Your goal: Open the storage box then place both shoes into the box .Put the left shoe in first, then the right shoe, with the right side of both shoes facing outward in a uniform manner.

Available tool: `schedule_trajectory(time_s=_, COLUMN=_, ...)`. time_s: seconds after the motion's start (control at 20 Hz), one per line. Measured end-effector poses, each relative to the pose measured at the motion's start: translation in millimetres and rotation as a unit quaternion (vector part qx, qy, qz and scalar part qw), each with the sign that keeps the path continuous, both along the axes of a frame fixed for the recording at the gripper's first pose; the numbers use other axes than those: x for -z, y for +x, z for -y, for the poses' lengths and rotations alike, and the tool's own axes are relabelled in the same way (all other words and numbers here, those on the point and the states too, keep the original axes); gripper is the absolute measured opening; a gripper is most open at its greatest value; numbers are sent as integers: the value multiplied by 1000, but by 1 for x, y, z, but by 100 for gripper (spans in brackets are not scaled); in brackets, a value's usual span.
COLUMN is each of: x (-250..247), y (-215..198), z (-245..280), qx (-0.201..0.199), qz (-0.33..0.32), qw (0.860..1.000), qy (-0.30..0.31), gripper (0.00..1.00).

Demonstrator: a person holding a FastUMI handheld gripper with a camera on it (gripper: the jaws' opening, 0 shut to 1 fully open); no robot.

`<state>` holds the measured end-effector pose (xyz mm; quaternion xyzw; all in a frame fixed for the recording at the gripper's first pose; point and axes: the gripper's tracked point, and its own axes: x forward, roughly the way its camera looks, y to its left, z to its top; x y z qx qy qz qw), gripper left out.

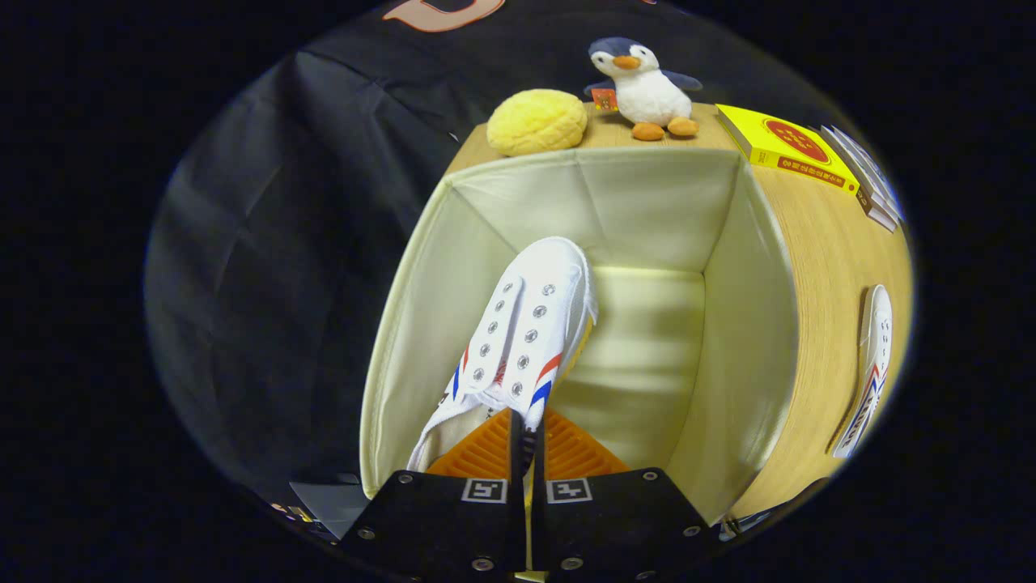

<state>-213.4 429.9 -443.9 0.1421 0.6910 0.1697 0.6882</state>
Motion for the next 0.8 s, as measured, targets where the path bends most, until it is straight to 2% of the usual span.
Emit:
schedule_trajectory(time_s=0.2, x=3, y=-6, z=-9, qx=13, qz=-15, qw=999, qy=31, gripper=8)
schedule_trajectory(time_s=0.25, x=1, y=-4, z=-14, qx=13, qz=-16, qw=999, qy=42, gripper=16)
schedule_trajectory(time_s=0.3, x=-10, y=1, z=-17, qx=17, qz=-10, qw=998, qy=63, gripper=18)
schedule_trajectory(time_s=0.35, x=-18, y=5, z=-14, qx=18, qz=-1, qw=997, qy=77, gripper=32)
schedule_trajectory(time_s=0.45, x=-33, y=9, z=-2, qx=15, qz=17, qw=996, qy=89, gripper=47)
schedule_trajectory(time_s=0.6, x=-61, y=11, z=14, qx=14, qz=43, qw=992, qy=117, gripper=66)
schedule_trajectory(time_s=0.65, x=-74, y=12, z=20, qx=18, qz=56, qw=990, qy=129, gripper=69)
schedule_trajectory(time_s=0.8, x=-94, y=29, z=61, qx=11, qz=121, qw=987, qy=110, gripper=83)
